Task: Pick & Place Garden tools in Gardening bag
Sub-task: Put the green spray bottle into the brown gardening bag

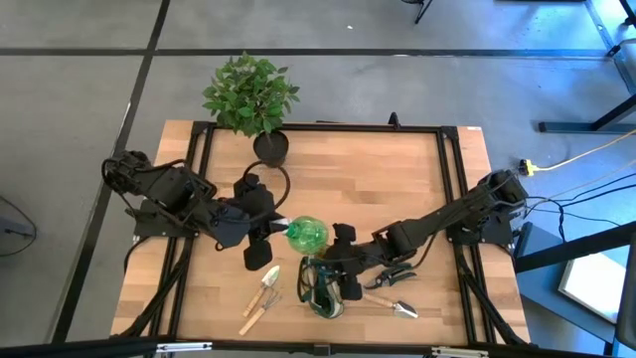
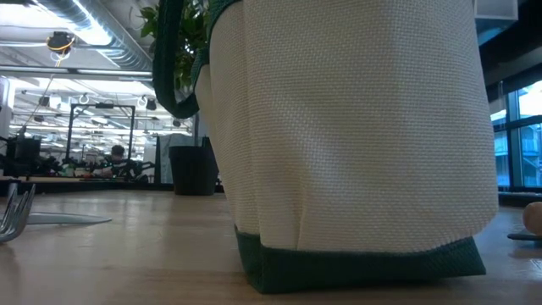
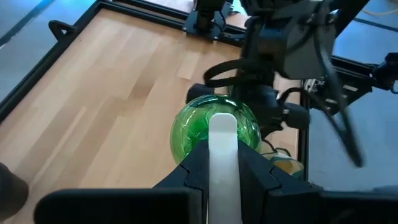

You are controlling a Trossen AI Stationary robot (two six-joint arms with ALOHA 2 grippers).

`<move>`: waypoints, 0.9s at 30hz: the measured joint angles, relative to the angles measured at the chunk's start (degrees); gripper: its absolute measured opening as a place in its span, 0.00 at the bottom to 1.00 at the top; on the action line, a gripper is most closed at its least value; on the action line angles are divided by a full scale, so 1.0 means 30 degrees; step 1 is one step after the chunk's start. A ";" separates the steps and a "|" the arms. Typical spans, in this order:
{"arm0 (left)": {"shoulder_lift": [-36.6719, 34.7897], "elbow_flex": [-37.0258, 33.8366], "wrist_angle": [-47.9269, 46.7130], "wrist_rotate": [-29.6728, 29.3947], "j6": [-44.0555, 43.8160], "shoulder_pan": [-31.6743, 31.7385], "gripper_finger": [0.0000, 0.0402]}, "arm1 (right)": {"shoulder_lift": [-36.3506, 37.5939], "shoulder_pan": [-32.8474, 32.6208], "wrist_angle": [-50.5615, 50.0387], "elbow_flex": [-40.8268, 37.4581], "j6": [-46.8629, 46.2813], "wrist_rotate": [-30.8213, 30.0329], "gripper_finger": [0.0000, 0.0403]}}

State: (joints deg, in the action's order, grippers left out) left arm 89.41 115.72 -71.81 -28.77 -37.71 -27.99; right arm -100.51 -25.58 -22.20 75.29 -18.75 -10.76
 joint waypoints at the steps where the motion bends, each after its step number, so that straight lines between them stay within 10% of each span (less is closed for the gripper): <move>1: 0.0000 0.0000 0.0007 -0.0085 -0.0070 -0.0073 0.09 | 0.0000 0.0028 -0.0056 -0.0007 -0.0100 -0.0008 0.61; 27: 0.0007 0.0015 -0.0874 -0.0197 -0.0751 -0.0012 0.09 | -0.1508 0.0135 0.0602 0.0082 0.0417 -0.1287 0.71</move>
State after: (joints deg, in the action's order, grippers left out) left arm 89.43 115.77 -74.43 -29.36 -39.96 -28.03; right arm -105.03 -25.18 -20.39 75.53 -17.50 -14.62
